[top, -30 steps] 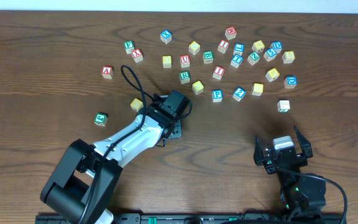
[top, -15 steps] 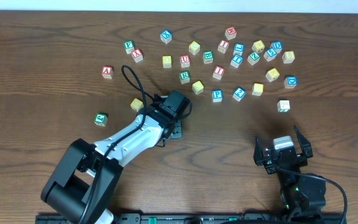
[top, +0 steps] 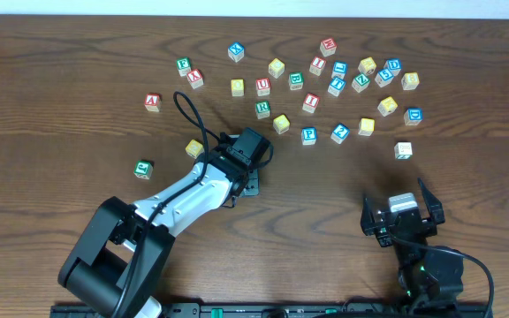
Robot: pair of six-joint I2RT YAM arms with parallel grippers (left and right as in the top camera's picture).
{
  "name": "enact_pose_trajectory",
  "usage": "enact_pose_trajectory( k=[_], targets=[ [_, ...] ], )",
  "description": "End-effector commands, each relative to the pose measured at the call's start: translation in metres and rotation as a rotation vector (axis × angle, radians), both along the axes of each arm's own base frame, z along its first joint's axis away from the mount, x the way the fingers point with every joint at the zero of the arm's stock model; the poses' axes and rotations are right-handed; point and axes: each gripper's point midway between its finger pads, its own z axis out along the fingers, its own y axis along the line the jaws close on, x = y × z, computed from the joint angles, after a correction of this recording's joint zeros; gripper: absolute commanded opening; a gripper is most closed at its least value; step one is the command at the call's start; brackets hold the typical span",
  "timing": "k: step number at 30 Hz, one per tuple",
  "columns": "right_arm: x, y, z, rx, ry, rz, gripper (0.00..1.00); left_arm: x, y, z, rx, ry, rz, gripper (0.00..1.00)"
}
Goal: Spell out NEURIPS
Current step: 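Open the left gripper and release the red U block, then raise the left gripper and move it over the green R block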
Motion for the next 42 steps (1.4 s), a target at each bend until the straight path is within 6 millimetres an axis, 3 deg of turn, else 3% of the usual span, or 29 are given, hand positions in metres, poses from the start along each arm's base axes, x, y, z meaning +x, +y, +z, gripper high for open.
enact_pose_trajectory(
  k=[1,29,42],
  targets=[
    [0.000,-0.003,0.000,0.013,-0.001,-0.014,0.99,0.007,0.000,0.001,0.013,-0.014,-0.012,0.39],
    [0.000,-0.003,0.000,0.013,-0.001,-0.014,0.99,0.024,-0.004,0.016,0.025,-0.075,-0.025,0.40],
    [0.000,-0.003,0.000,0.013,-0.001,-0.014,0.99,0.045,-0.004,0.035,0.066,-0.157,-0.036,0.40]
  ],
)
